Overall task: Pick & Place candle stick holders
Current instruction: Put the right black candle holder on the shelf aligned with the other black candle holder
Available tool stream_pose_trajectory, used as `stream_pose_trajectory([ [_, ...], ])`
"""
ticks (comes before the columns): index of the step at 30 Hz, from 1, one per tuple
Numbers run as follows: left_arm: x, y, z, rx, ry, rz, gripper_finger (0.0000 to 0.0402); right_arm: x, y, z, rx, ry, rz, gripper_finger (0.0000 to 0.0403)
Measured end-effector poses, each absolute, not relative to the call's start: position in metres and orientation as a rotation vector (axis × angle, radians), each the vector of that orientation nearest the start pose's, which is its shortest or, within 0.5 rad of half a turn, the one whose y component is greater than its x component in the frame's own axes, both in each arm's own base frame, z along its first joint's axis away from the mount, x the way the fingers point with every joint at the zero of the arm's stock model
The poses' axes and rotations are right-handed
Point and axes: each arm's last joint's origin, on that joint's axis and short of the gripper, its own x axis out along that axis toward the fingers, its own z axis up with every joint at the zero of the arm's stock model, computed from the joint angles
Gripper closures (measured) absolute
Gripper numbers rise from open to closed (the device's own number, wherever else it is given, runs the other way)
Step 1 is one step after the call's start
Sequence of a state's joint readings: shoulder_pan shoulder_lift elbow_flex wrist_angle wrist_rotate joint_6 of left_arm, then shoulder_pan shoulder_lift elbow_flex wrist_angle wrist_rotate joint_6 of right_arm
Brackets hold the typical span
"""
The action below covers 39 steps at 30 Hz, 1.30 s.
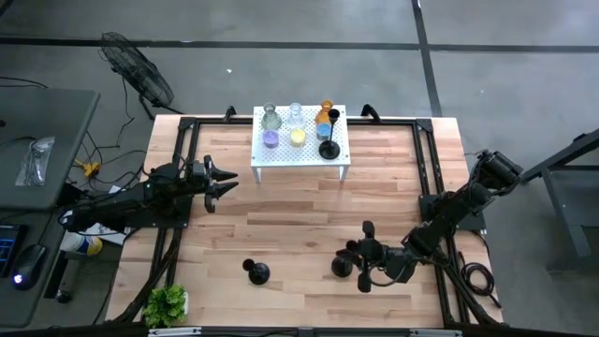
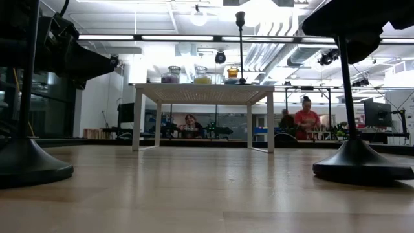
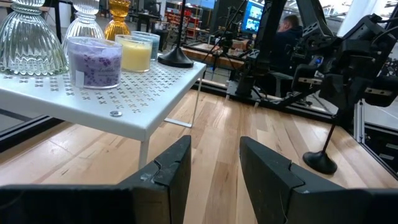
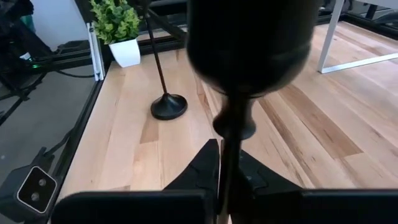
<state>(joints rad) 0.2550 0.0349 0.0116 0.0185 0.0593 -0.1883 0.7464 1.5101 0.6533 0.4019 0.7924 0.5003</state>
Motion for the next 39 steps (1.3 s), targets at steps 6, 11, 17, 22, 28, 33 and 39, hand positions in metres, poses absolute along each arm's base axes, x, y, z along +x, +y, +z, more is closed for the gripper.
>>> stream_pose_trajectory([
  [6, 0.096, 0.023, 0.167, -0.188, -0.014, 0.195, 0.0268, 0.233, 0.18, 0.189, 0.202, 0.286, -0.133, 0.0398],
  [11, 0.096, 0.023, 0.167, -0.189, -0.015, 0.195, 0.0268, 0.252, 0.174, 0.211, 0.195, 0.24, -0.189, 0.0398],
  [17, 0.096, 0.023, 0.167, -0.189, -0.014, 0.195, 0.0268, 0.287, 0.153, 0.253, 0.179, 0.241, -0.261, 0.0399],
  [22, 0.096, 0.023, 0.167, -0.189, -0.015, 0.195, 0.0268, 0.313, 0.122, 0.297, 0.138, 0.287, -0.352, 0.0399],
  [28, 0.096, 0.023, 0.167, -0.189, -0.014, 0.195, 0.0268, 0.327, 0.08, 0.33, 0.125, 0.332, -0.492, 0.0399],
  [33, 0.096, 0.023, 0.167, -0.188, -0.014, 0.196, 0.0268, 0.34, 0.057, 0.342, 0.172, 0.306, -0.597, 0.0399],
  [39, 0.096, 0.023, 0.167, -0.188, -0.014, 0.196, 0.0268, 0.37, 0.046, 0.351, 0.199, 0.272, -0.662, 0.0399],
])
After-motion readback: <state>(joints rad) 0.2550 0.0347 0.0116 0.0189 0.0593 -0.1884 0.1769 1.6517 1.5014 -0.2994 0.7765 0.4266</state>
